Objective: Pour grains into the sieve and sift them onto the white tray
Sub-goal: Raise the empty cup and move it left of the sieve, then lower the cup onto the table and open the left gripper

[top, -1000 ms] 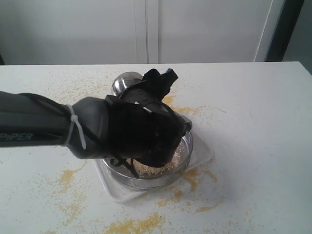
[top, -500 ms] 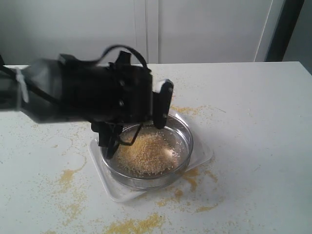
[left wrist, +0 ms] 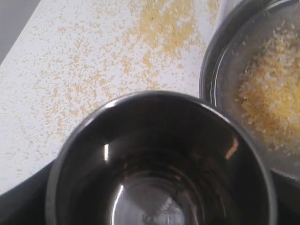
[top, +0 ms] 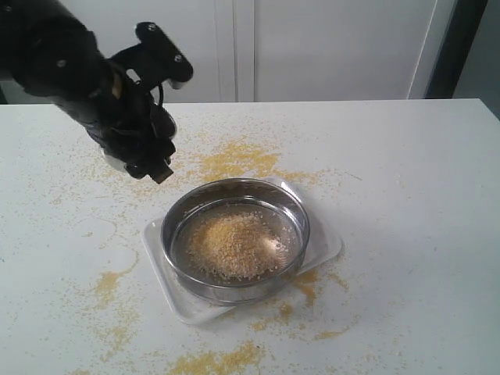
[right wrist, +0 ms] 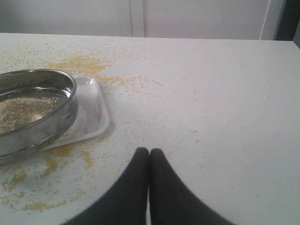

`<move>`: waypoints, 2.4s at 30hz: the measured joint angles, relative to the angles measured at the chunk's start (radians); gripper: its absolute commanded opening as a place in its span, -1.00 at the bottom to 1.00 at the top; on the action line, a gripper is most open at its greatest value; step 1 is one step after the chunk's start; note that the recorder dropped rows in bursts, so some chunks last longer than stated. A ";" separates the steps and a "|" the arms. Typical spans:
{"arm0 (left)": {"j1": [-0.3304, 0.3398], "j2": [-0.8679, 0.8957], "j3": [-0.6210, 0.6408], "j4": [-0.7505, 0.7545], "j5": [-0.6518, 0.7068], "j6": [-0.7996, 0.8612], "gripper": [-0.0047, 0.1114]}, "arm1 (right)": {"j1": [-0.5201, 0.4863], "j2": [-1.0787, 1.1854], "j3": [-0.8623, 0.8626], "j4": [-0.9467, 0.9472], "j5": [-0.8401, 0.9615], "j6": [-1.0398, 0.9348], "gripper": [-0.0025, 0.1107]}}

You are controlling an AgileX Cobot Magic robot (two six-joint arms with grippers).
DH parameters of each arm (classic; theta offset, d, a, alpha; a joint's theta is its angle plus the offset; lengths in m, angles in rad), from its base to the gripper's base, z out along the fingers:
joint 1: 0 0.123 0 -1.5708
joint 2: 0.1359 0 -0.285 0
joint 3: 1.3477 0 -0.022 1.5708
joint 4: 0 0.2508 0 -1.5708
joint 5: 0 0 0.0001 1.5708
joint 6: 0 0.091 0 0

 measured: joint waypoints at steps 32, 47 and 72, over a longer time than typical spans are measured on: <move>0.340 0.357 0.280 -0.209 -1.294 -0.188 -0.92 | 0.000 0.000 0.000 0.000 0.000 0.000 -0.96; 0.340 0.602 0.091 -0.055 -1.308 -0.425 -0.92 | 0.000 0.000 0.000 0.000 0.000 0.000 -0.96; 0.340 0.632 0.085 -0.009 -1.309 -0.553 0.85 | 0.000 0.000 0.000 0.000 0.000 0.000 -0.96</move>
